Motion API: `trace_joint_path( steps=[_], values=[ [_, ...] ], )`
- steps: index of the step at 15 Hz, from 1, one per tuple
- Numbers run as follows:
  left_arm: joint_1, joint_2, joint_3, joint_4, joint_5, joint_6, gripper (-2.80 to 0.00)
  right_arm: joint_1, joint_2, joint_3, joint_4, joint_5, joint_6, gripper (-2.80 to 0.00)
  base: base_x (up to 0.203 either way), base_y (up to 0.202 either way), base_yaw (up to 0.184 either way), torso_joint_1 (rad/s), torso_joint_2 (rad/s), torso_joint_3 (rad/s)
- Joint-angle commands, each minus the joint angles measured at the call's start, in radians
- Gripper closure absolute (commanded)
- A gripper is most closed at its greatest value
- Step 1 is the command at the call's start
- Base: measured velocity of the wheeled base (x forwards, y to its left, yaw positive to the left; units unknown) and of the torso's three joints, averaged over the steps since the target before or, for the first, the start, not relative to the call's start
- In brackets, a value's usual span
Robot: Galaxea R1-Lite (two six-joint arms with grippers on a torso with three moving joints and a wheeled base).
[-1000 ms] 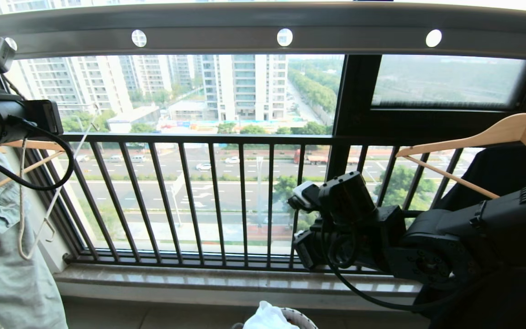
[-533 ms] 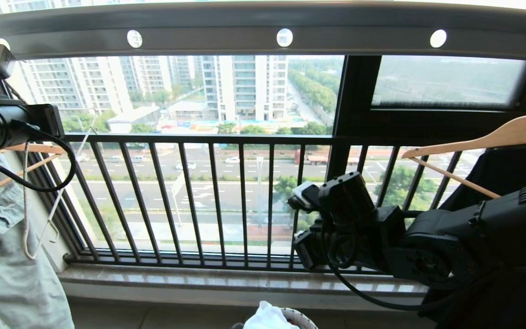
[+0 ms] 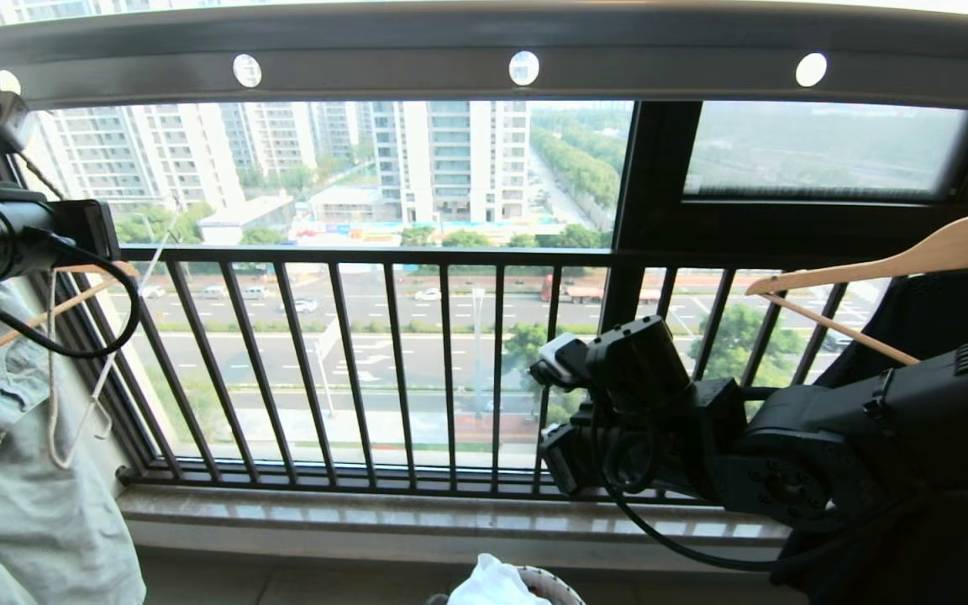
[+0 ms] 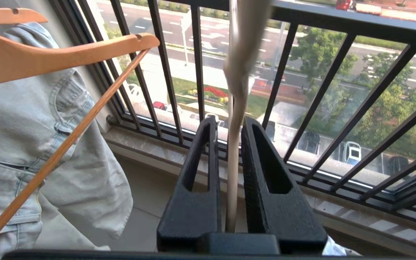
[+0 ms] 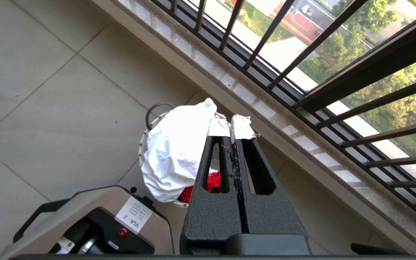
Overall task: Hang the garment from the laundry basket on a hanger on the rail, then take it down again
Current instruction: Hang the clothes rack on the clothesline
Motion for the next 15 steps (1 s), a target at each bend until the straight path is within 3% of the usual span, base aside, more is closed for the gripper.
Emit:
trace_joint_path(
  steps=[1,8,15],
  values=[
    [0.001,0.0,-0.004,-0.015,0.002,-0.001,-2.8,0.0,-0.001,0.0,-0.002,-0.001,-0.001,0.0,0.0,0.0,0.0,0.0,0.0,0.0],
    [0.001,-0.067,0.025,-0.001,0.003,0.0,-2.8,0.0,-0.005,0.0,-0.002,-0.001,0.0,0.0,0.0,0.0,0.0,0.0,0.0,0.0],
    [0.0,-0.302,0.089,0.001,0.0,-0.004,-2.8,-0.001,-0.039,0.001,-0.002,0.001,0.0,0.0,0.0,0.0,0.0,0.0,0.0,0.0]
  ],
)
